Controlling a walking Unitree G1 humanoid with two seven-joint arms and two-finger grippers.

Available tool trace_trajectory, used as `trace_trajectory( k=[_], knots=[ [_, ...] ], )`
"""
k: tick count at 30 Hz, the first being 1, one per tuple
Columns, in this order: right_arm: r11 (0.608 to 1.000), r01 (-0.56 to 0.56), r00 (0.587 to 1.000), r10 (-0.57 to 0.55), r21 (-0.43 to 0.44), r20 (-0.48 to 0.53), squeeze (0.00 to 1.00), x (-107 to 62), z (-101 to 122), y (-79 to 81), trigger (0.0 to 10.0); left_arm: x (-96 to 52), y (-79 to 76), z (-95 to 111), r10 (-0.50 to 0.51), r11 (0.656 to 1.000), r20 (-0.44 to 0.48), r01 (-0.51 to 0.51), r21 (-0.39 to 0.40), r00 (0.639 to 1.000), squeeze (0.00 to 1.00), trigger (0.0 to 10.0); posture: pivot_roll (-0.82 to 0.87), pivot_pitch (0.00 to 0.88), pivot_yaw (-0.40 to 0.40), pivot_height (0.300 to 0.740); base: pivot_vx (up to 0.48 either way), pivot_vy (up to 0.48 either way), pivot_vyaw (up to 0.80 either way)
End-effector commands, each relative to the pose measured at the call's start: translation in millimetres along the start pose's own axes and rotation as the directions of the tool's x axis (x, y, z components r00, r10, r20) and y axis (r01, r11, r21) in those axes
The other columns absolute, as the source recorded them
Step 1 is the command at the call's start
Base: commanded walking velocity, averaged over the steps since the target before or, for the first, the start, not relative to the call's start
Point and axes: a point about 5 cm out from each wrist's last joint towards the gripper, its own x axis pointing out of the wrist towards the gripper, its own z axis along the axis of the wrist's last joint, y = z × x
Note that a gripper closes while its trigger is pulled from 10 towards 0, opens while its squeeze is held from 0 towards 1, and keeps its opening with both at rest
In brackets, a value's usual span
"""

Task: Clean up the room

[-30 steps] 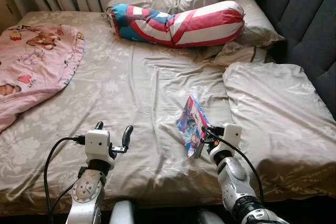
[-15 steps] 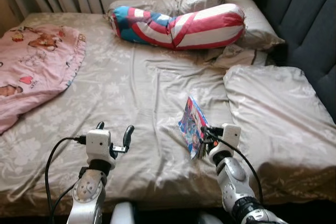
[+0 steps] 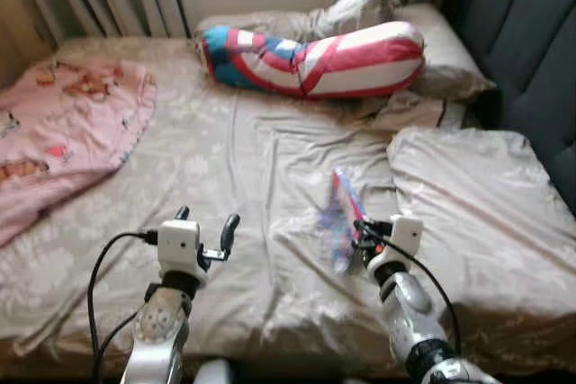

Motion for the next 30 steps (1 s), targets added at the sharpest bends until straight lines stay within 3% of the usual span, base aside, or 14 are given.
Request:
trace_trajectory(
  k=[1,8,14,16,17,22,23,27,30],
  knots=[
    [1.0,-0.026,0.999,0.025,0.017,0.032,0.0,6.3,8.9,8.7,10.0,-1.5,2.3,-2.1,0.008,1.0,-0.014,-0.008,-0.002,1.0,0.0,10.0,-0.08,0.087,-0.039,0.651,0.0,0.0,0.0],
    [0.995,-0.008,0.999,0.004,0.097,0.038,0.0,12.6,17.8,7.7,10.0,-3.0,1.6,-2.2,-0.003,1.0,-0.019,0.003,0.001,1.0,0.0,10.0,-0.06,0.095,-0.036,0.651,0.0,0.0,0.0],
    [0.967,0.074,0.996,-0.082,0.246,0.023,0.0,18.6,26.5,-1.8,10.0,-6.9,6.2,-1.6,0.0,1.0,-0.025,0.001,0.015,1.0,0.0,10.0,-0.04,0.111,-0.031,0.651,0.0,0.0,0.0],
    [0.965,0.076,0.996,-0.084,0.252,0.024,0.0,19.0,27.0,-1.5,10.0,-7.8,7.1,-1.4,0.0,1.0,-0.026,0.0,0.017,1.0,0.0,10.0,-0.03,0.114,-0.027,0.651,0.0,0.0,0.0],
    [0.948,0.075,0.996,-0.087,0.309,0.027,0.0,21.6,30.7,-0.9,10.0,-11.4,9.0,-1.0,-0.003,1.0,-0.03,0.004,0.024,1.0,0.0,10.0,-0.02,0.12,-0.022,0.651,0.0,0.0,0.0],
    [0.916,0.077,0.995,-0.093,0.393,0.021,0.0,24.4,33.5,0.1,10.0,-15.6,12.5,0.2,-0.002,0.999,-0.034,0.004,0.043,0.999,0.0,10.0,-0.02,0.141,-0.009,0.651,0.0,0.0,0.0],
    [0.883,0.076,0.994,-0.101,0.462,0.03,0.0,26.7,37.8,0.3,10.0,-17.6,13.7,-0.3,-0.003,0.999,-0.04,0.005,0.047,0.999,0.0,10.0,-0.01,0.151,-0.004,0.651,0.0,0.0,0.0],
    [0.831,0.012,0.996,-0.059,0.557,0.066,0.0,30.7,44.2,7.4,10.0,-27.0,15.4,-0.4,-0.011,0.998,-0.056,0.014,0.056,0.998,0.0,10.0,0.02,0.169,0.005,0.651,0.0,0.0,0.0],
    [0.804,0.034,0.995,-0.084,0.594,0.056,0.0,29.5,42.0,2.9,10.0,-34.1,17.0,0.7,-0.014,0.997,-0.069,0.019,0.074,0.997,0.0,10.0,0.03,0.185,0.009,0.651,0.0,0.0,0.0]
  ],
)
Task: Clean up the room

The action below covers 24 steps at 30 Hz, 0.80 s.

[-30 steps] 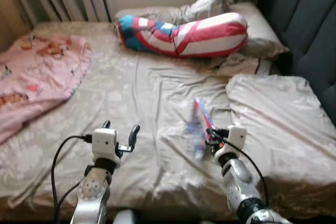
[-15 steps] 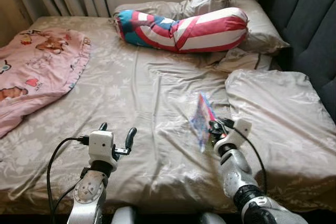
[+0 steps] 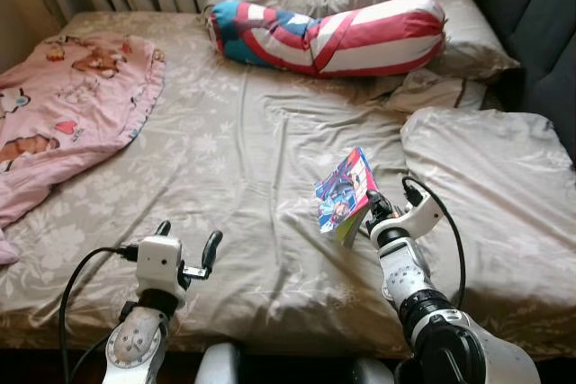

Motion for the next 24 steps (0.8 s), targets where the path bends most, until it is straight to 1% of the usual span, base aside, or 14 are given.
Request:
trace_trajectory(
  k=[1,2,3,4,6,8,9,10,13,16,17,20,21,24],
  knots=[
    [0.998,0.012,1.0,-0.013,0.058,0.012,0.0,0.8,2.2,-0.9,10.0,-5.4,4.1,2.9,-0.003,1.0,-0.005,0.003,0.018,1.0,0.0,10.0,0.04,0.191,0.01,0.651,0.0,0.0,0.0],
    [0.996,0.028,0.999,-0.03,0.084,0.017,0.0,0.3,3.1,-3.6,10.0,-6.6,4.7,2.5,-0.002,1.0,-0.01,0.003,0.021,1.0,0.0,10.0,0.04,0.191,0.01,0.651,0.0,0.0,0.0],
    [0.988,0.026,0.999,-0.03,0.151,0.022,0.0,-0.1,3.5,-5.4,10.0,-9.4,5.6,2.3,-0.002,1.0,-0.015,0.002,0.022,1.0,0.0,10.0,0.05,0.199,0.014,0.651,0.0,0.0,0.0],
    [0.982,0.016,1.0,-0.021,0.186,0.022,0.0,0.0,3.4,-5.1,10.0,-10.6,5.8,2.5,-0.002,1.0,-0.017,0.003,0.023,1.0,0.0,10.0,0.05,0.199,0.014,0.651,0.0,0.0,0.0],
    [0.978,-0.003,1.0,-0.003,0.207,0.031,0.0,0.3,4.0,-3.9,10.0,-14.9,6.2,2.4,-0.008,1.0,-0.026,0.009,0.027,1.0,0.0,10.0,0.06,0.213,0.021,0.651,0.0,0.0,0.0],
    [0.982,0.011,0.999,-0.017,0.188,0.032,0.0,-0.1,4.2,-5.4,10.0,-17.9,6.1,2.6,-0.012,0.999,-0.035,0.013,0.029,0.999,0.0,10.0,0.06,0.218,0.022,0.651,0.0,0.0,0.0],
    [0.99,0.022,0.999,-0.025,0.142,0.021,0.0,-1.3,3.4,-8.1,10.0,-19.8,5.9,2.7,-0.015,0.999,-0.041,0.017,0.031,0.999,0.0,10.0,0.06,0.221,0.024,0.651,0.0,0.0,0.0],
    [0.991,0.025,0.999,-0.027,0.131,0.019,0.0,-2.1,3.0,-9.6,10.0,-20.9,6.0,2.8,-0.016,0.999,-0.044,0.017,0.031,0.999,0.0,10.0,0.06,0.227,0.027,0.651,0.0,0.0,0.0],
    [0.991,0.092,0.996,-0.093,0.095,0.012,0.0,-8.7,1.0,-25.0,10.0,-25.7,6.6,1.2,-0.019,0.999,-0.066,0.022,0.034,0.998,0.0,10.0,0.06,0.24,0.031,0.651,0.0,0.0,0.0],
    [0.986,0.144,0.989,-0.145,0.085,0.007,0.0,-14.5,-0.3,-37.5,10.0,-28.1,4.3,-0.4,-0.029,0.999,-0.076,0.031,0.032,0.997,0.0,10.0,0.05,0.245,0.032,0.651,0.0,0.0,0.0],
    [0.986,0.144,0.989,-0.145,0.085,0.007,0.0,-14.5,-0.3,-37.5,10.0,-28.1,4.3,-0.4,-0.029,0.999,-0.076,0.031,0.032,0.997,0.0,10.0,0.05,0.245,0.032,0.651,0.0,0.0,0.0],
    [0.98,0.182,0.983,-0.183,0.078,0.008,0.0,-19.3,-0.8,-47.3,10.0,-29.0,2.8,0.4,-0.03,0.999,-0.082,0.033,0.027,0.996,0.0,10.0,0.06,0.247,0.038,0.651,0.0,0.0,0.0],
    [0.973,0.23,0.973,-0.23,0.028,0.011,0.0,-22.2,0.0,-53.5,10.0,-29.2,2.6,0.6,-0.034,0.999,-0.086,0.036,0.025,0.996,0.0,10.0,0.06,0.248,0.039,0.651,0.0,0.0,0.0],
    [0.973,0.231,0.973,-0.231,-0.022,0.0,0.0,-22.9,-1.4,-54.3,10.0,-29.2,3.1,0.4,-0.035,0.999,-0.091,0.037,0.023,0.995,0.0,10.0,0.05,0.247,0.039,0.651,0.0,0.0,0.0]
  ],
)
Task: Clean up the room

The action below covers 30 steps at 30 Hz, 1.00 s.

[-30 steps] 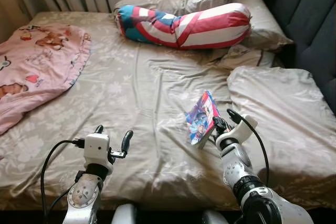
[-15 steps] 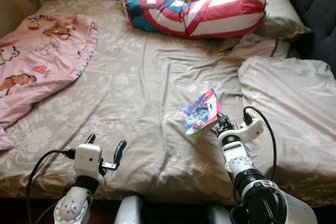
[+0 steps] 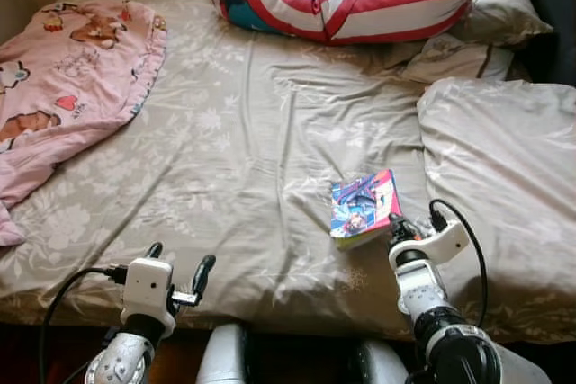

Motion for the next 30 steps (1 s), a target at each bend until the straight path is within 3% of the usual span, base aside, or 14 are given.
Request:
trace_trajectory(
  k=[1,18,20,22,30],
  knots=[
    [0.999,0.018,1.0,-0.019,-0.042,-0.017,0.0,-2.4,-3.8,-5.8,10.0,-3.8,-0.2,-4.3,-0.008,1.0,-0.031,0.008,-0.008,0.999,0.0,10.0,0.05,0.246,0.04,0.651,0.0,0.0,0.0],
    [0.993,0.035,0.999,-0.038,-0.115,-0.021,0.0,-2.9,-1.9,-9.3,10.0,-2.5,-1.4,-5.3,-0.01,1.0,-0.043,0.009,-0.026,0.999,0.0,10.0,0.05,0.245,0.04,0.651,0.0,0.0,0.0],
    [0.993,0.04,0.999,-0.042,-0.114,-0.018,0.96,-3.0,-1.0,-10.4,10.0,-2.5,-1.6,-5.9,-0.011,1.0,-0.045,0.01,-0.027,0.999,0.0,10.0,0.04,0.245,0.04,0.651,0.0,0.0,0.0],
    [0.993,0.041,0.999,-0.043,-0.115,-0.016,1.0,-3.0,-0.6,-10.6,10.0,-2.2,-2.0,-6.0,-0.012,1.0,-0.045,0.011,-0.028,0.999,0.0,10.0,0.04,0.245,0.04,0.651,0.0,0.0,0.0],
    [0.99,0.072,0.997,-0.072,-0.119,0.004,1.0,-3.4,4.0,-15.6,10.0,2.0,-1.6,-5.5,-0.001,0.999,-0.044,-0.001,-0.05,0.999,0.0,10.0,0.04,0.242,0.04,0.651,0.0,0.0,0.0]
  ],
)
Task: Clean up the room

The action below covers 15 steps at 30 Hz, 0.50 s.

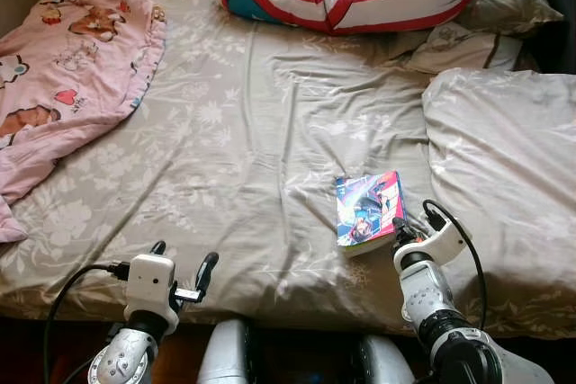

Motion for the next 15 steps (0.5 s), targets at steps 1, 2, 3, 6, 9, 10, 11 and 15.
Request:
trace_trajectory(
  k=[1,2,3,6,9,10,11,15],
  knots=[
    [0.999,0.045,0.999,-0.045,-0.007,0.002,1.0,-3.4,-1.4,-12.4,10.0,-2.9,0.5,-7.1,-0.001,1.0,-0.039,0.001,-0.004,0.999,0.0,10.0,0.03,0.24,0.041,0.651,0.0,0.0,0.0],
    [0.998,0.054,0.999,-0.054,-0.008,0.003,1.0,-3.9,-1.3,-15.0,10.0,-2.1,0.1,-7.3,-0.004,1.0,-0.039,0.004,-0.002,0.999,0.0,10.0,0.03,0.239,0.041,0.651,0.0,0.0,0.0],
    [0.998,0.054,0.999,-0.054,-0.008,0.003,1.0,-3.9,-1.3,-15.0,10.0,-2.1,0.1,-7.3,-0.004,1.0,-0.039,0.004,-0.002,0.999,0.0,10.0,0.03,0.239,0.041,0.651,0.0,0.0,0.0],
    [0.997,0.077,0.997,-0.077,-0.01,0.009,1.0,-5.4,-1.1,-20.0,10.0,-1.2,-0.1,-7.2,-0.007,1.0,-0.037,0.006,-0.002,0.999,0.0,10.0,0.03,0.238,0.042,0.651,0.0,0.0,0.0],
    [0.994,0.105,0.994,-0.105,-0.007,0.018,1.0,-6.8,0.8,-26.7,10.0,0.5,-0.8,-7.1,-0.01,1.0,-0.034,0.01,-0.002,0.999,0.0,10.0,0.03,0.234,0.043,0.651,0.0,0.0,0.0],
    [0.994,0.107,0.994,-0.107,-0.006,0.02,0.78,-7.0,1.0,-27.5,10.0,0.5,-0.8,-7.1,-0.011,1.0,-0.034,0.01,-0.002,0.999,0.0,10.0,0.03,0.234,0.043,0.651,0.0,0.0,0.0],
    [0.994,0.109,0.994,-0.109,-0.006,0.02,0.0,-7.5,0.7,-28.7,10.0,1.3,-0.9,-7.5,-0.011,1.0,-0.035,0.011,-0.003,0.999,0.0,10.0,0.03,0.231,0.043,0.651,0.0,0.0,0.0],
    [0.992,0.067,0.997,-0.07,-0.105,-0.025,0.0,-11.0,-11.5,-27.9,10.0,4.8,-2.0,-9.0,-0.015,1.0,-0.036,0.015,-0.004,0.999,0.0,10.0,0.02,0.219,0.038,0.651,0.0,0.0,0.0]
  ],
)
